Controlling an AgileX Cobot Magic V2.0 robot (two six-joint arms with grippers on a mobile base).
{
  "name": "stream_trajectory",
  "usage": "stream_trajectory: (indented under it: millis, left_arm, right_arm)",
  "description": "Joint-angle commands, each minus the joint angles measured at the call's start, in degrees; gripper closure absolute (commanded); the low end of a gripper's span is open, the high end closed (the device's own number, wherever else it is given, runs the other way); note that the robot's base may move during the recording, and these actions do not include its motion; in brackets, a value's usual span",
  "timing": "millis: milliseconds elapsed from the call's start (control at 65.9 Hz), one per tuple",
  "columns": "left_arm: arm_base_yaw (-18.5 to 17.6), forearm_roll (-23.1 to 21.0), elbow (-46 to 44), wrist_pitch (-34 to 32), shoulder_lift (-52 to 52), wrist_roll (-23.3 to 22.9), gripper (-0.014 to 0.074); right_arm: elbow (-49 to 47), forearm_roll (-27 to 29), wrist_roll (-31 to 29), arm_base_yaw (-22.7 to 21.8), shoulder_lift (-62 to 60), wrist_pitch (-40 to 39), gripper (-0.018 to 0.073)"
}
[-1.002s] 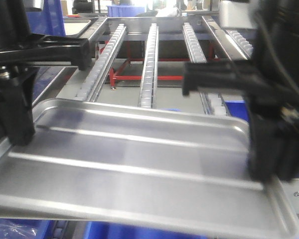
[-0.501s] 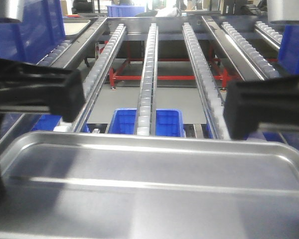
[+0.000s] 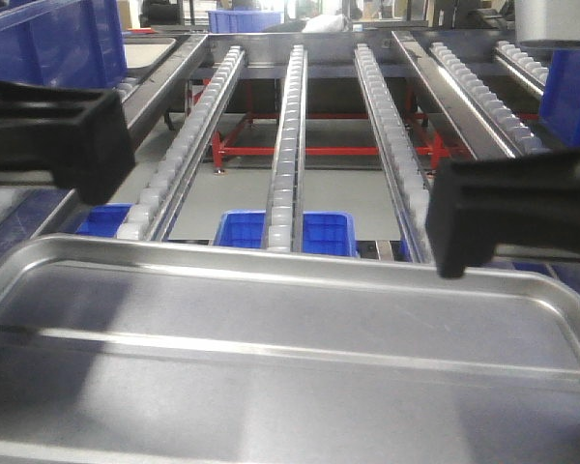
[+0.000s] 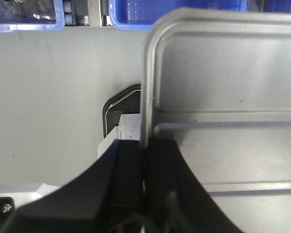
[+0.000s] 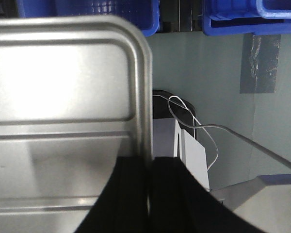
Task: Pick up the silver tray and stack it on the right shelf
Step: 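Hold the silver tray steady in both grippers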
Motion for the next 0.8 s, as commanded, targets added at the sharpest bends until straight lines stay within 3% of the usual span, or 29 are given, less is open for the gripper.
stream_trajectory:
  millis: [0, 789]
  left_arm:
    - [-0.6, -0.5, -1.5, 0.4, -1.6, 0.0, 0.0687]
    - [-0.6, 0.0, -1.5, 0.6, -1.6, 0.4, 0.0687]
  right_arm:
    - [-1.8, -2.4, 0.4, -0.1, -1.4, -2.0, 0.0487]
    - [-1.8, -3.0, 0.4, -0.3, -1.4, -4.4, 0.0487]
